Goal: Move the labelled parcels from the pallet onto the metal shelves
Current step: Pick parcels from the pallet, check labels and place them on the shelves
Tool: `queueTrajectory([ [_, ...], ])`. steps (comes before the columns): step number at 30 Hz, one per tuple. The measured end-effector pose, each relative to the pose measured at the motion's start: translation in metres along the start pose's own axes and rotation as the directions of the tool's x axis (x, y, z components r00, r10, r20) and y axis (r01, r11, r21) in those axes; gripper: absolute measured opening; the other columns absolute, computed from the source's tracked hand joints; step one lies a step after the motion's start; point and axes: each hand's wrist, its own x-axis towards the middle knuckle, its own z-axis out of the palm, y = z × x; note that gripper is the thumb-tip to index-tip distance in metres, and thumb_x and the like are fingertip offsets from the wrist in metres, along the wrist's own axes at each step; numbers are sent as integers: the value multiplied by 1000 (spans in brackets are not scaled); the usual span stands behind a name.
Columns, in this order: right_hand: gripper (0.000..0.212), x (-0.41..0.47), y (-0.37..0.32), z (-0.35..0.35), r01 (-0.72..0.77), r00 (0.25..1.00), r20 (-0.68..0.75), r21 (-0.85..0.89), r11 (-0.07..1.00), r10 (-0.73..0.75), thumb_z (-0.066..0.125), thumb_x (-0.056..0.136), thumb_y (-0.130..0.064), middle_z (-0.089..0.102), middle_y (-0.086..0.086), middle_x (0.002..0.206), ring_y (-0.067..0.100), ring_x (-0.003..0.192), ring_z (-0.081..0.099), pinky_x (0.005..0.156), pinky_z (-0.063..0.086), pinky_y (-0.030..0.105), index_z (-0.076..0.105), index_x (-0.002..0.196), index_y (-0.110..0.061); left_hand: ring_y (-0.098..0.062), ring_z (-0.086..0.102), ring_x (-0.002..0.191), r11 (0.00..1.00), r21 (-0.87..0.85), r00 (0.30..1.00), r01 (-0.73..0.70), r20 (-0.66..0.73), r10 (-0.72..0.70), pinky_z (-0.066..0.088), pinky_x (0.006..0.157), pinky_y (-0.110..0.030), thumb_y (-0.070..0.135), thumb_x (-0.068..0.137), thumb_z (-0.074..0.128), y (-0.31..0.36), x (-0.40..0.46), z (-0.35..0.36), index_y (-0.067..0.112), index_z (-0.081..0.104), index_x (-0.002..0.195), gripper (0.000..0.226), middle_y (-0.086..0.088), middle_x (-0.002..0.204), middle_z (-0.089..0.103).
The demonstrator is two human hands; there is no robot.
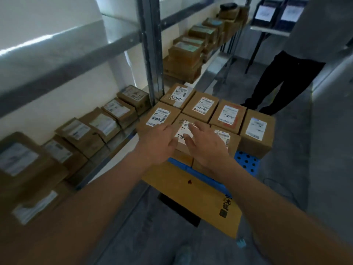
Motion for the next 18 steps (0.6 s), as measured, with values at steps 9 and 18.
queueTrajectory([
  [9, 55, -15, -97, -5, 216, 974, 70, -38, 976, -214, 37, 108, -41, 31, 10, 162, 32, 145, 34, 115, 34, 43, 32, 156, -16, -27, 57, 116, 982, 16, 980, 188, -70, -187, 50, 95, -46, 53, 100, 31, -51, -102, -48, 8, 58, 131, 61, -9, 135, 57],
  [18, 56, -44, -188, 11, 401, 911, 99, 12, 916, -400, 37, 106, -47, 39, 10, 158, 30, 144, 37, 115, 37, 45, 41, 151, -14, -28, 56, 118, 937, 36, 931, 347, -129, -340, 51, 97, -48, 53, 97, 28, -87, -205, -81, 12, 55, 135, 61, -9, 135, 55],
])
